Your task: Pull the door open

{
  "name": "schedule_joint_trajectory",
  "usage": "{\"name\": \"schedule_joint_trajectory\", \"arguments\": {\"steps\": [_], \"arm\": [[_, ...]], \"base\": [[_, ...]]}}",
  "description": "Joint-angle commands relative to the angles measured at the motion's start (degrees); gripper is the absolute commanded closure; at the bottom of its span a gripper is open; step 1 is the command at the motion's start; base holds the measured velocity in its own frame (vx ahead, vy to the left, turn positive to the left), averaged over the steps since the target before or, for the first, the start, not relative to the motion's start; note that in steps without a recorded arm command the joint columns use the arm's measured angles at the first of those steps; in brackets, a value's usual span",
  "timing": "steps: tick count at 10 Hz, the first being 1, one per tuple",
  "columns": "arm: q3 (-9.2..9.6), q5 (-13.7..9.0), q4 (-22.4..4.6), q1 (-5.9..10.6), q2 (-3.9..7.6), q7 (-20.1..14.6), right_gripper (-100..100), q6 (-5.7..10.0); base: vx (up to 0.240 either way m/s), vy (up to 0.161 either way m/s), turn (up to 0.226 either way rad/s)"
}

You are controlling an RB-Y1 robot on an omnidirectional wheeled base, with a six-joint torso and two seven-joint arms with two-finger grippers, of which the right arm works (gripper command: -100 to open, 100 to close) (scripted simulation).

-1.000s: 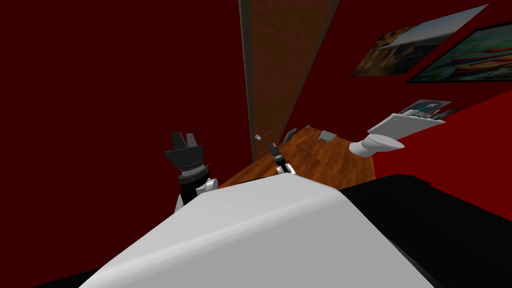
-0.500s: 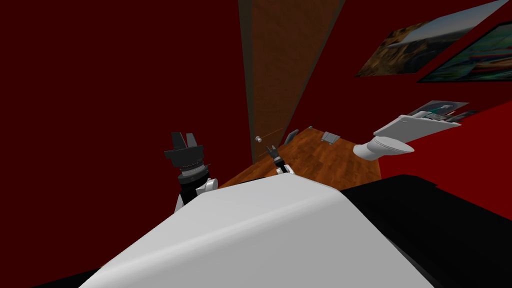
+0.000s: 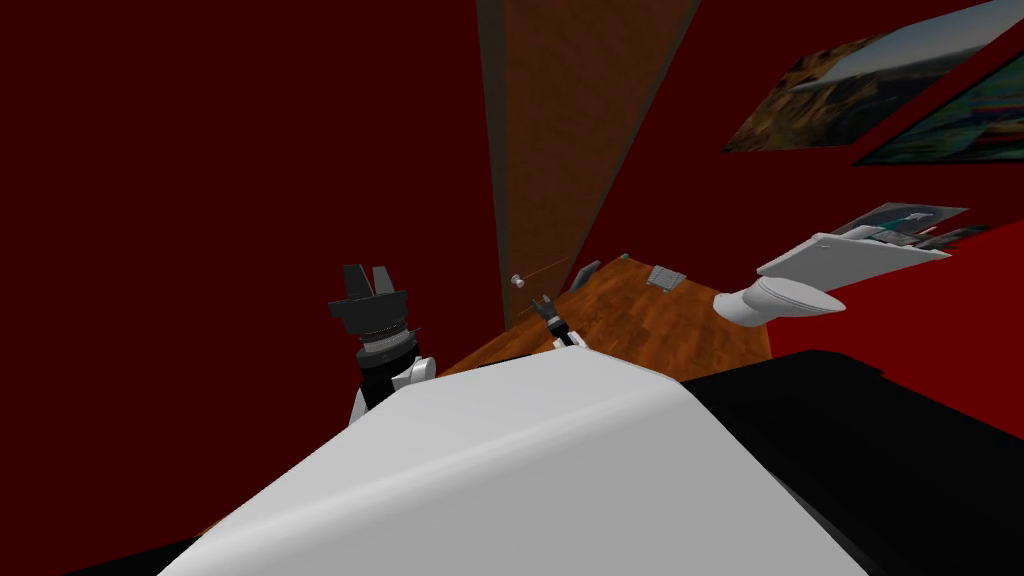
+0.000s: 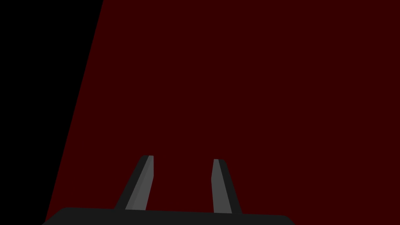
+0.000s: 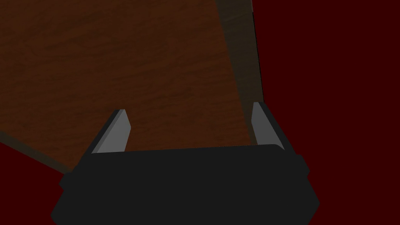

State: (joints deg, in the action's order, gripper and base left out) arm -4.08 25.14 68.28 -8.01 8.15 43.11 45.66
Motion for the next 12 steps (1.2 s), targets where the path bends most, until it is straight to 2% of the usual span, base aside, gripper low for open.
{"name": "schedule_joint_trajectory", "arguments": {"steps": [1,2,3,8,12], "arm": [[-0.07,0.38,-2.03,0.70,-0.03,1.27,-100,0.57],[-0.13,0.96,-3.73,1.25,0.11,2.72,-100,1.29],[-0.13,0.96,-3.98,1.25,0.11,2.72,-100,1.29],[-0.45,3.56,-12.84,3.74,0.73,9.34,-100,4.53],[-0.63,5.09,-18.04,5.20,1.07,13.22,-100,6.44]], "base": [[0.048,-0.034,0.018],[0.056,-0.029,0.021],[0.046,-0.023,0.017],[0.073,-0.038,0.038],[0.066,-0.041,0.026]]}}
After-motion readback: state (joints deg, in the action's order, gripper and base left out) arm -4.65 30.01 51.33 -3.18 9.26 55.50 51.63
